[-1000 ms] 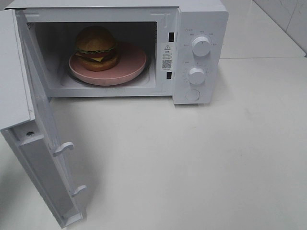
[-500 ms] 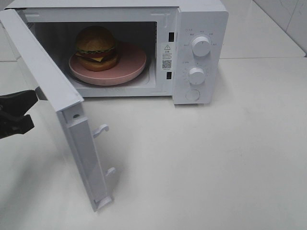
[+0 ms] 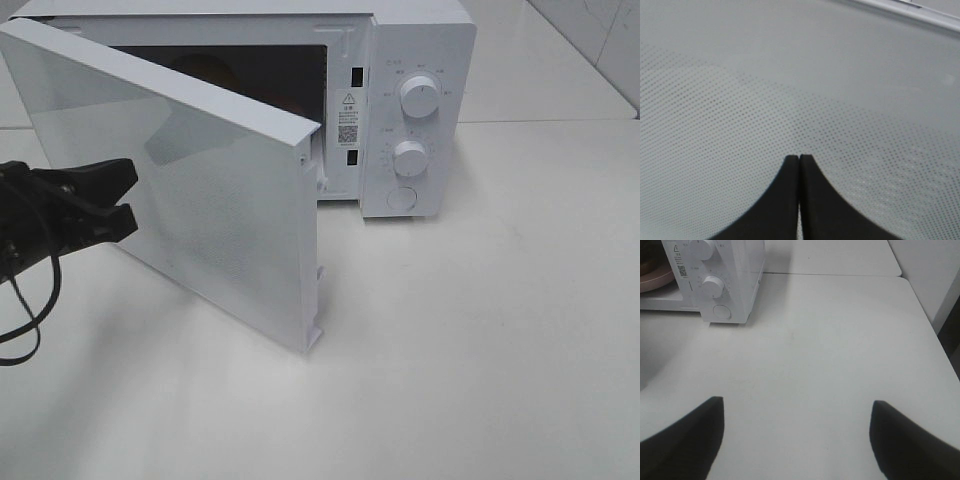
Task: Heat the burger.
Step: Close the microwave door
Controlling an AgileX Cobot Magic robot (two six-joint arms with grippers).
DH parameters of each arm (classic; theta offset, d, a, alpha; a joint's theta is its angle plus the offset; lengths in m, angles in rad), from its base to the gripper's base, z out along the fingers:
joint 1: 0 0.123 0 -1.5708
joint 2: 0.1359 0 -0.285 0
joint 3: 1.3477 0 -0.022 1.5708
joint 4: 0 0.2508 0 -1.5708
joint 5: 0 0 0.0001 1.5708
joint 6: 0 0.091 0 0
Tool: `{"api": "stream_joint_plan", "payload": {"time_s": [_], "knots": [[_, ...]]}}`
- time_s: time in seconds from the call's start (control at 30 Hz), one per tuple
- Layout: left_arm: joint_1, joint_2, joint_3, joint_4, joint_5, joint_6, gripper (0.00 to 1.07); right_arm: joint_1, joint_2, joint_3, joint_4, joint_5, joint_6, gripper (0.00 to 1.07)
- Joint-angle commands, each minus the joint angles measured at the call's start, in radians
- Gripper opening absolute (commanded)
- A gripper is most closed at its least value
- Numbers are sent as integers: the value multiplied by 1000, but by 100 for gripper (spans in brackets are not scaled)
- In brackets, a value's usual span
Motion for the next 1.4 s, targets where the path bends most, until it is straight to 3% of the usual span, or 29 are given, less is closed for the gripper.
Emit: {"api": "stream_joint_plan", "payload": {"time_s": [0.03, 0.1, 0.57, 0.73, 1.4], "knots": [[-34, 12, -32, -49, 3, 20, 0, -3, -25, 5, 1, -6, -10, 76], [-73, 37, -67, -101, 20, 23, 0, -3, -25, 5, 1, -6, -10, 76], [-189, 127, -238, -212, 58, 71, 0, -3, -25, 5, 1, -6, -10, 76], [-224, 162, -348, -262, 117, 98, 0, -3, -25, 5, 1, -6, -10, 76], [-236, 279, -600, -278, 220, 97, 0, -3, -25, 5, 1, -6, -10, 76]]}}
